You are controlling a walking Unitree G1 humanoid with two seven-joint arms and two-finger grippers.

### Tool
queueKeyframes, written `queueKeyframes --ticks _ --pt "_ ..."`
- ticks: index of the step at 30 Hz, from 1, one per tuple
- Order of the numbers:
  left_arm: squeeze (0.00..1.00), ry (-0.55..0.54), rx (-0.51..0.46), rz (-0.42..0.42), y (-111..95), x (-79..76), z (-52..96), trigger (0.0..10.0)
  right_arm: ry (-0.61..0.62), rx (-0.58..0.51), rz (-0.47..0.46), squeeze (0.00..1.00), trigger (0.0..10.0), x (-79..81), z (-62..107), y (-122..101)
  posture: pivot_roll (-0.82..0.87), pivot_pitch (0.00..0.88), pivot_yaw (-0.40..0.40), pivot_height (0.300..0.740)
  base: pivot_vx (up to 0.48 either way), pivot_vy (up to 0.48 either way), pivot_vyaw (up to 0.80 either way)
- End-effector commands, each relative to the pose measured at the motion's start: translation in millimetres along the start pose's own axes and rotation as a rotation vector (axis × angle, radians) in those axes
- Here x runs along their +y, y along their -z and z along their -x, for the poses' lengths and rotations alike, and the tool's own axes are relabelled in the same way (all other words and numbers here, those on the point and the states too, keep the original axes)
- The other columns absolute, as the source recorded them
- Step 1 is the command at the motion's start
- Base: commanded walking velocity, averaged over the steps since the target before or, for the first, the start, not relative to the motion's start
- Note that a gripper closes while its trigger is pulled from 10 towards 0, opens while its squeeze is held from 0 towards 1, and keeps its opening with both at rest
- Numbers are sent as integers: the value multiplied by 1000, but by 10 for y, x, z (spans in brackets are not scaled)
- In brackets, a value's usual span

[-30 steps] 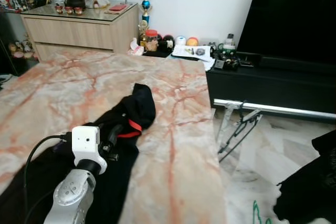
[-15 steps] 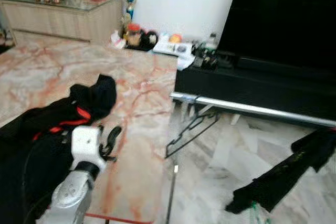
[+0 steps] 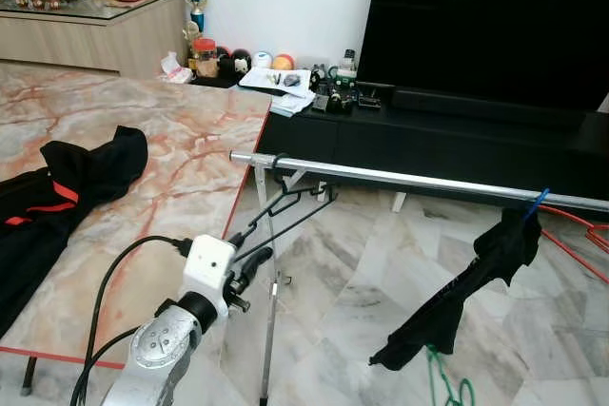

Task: Hang hanger

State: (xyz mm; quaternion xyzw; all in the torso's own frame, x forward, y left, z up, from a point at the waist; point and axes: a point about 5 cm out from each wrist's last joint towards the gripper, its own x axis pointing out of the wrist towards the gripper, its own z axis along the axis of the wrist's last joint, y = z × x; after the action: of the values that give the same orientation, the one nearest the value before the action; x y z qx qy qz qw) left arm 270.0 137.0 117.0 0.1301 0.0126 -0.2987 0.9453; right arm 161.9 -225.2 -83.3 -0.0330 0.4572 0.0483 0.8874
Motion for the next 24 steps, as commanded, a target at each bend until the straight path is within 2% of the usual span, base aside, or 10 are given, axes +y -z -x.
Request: queueKeyframes --ticks 1,7,8,9,11,12,18,19,22,24 --pt "0 136 68 -58 64 -81 -21 10000 -91 6 143 0 10000 69 -27 -83 144 0 -64 740 0 0 0" --pt "0 358 159 -131 137 -120 -26 10000 -242 55 386 0 10000 180 -51 -151 125 0 -56 740 0 0 0" --pt "0 406 173 -136 142 -127 -33 10000 -316 5 434 0 10000 135 -52 -368 117 0 -56 740 0 0 0" --pt "0 406 173 -136 142 -127 -33 10000 -316 5 434 0 10000 135 -52 -368 117 0 -56 740 0 0 0" --pt "0 467 186 -142 142 -152 -45 10000 -422 -89 481 0 10000 33 -4 -714 114 0 -57 740 0 0 0" --pt "0 467 186 -142 142 -152 -45 10000 -422 -89 481 0 10000 33 -4 -714 114 0 -57 740 0 0 0" --pt "0 693 239 -145 141 -253 -86 10000 -603 -132 632 0 10000 -172 175 -1069 98 0 -57 740 0 0 0" --pt "0 760 261 -172 141 -266 -108 10000 -658 -139 705 0 10000 -238 256 -1199 101 0 -69 740 0 0 0" --pt "0 815 264 -201 127 -293 -174 10000 -739 -146 811 0 10000 -263 370 -1376 105 0 -82 740 0 0 0" --pt "0 823 260 -199 117 -304 -190 10000 -763 -147 832 0 10000 -250 394 -1406 107 0 -85 740 0 0 0"
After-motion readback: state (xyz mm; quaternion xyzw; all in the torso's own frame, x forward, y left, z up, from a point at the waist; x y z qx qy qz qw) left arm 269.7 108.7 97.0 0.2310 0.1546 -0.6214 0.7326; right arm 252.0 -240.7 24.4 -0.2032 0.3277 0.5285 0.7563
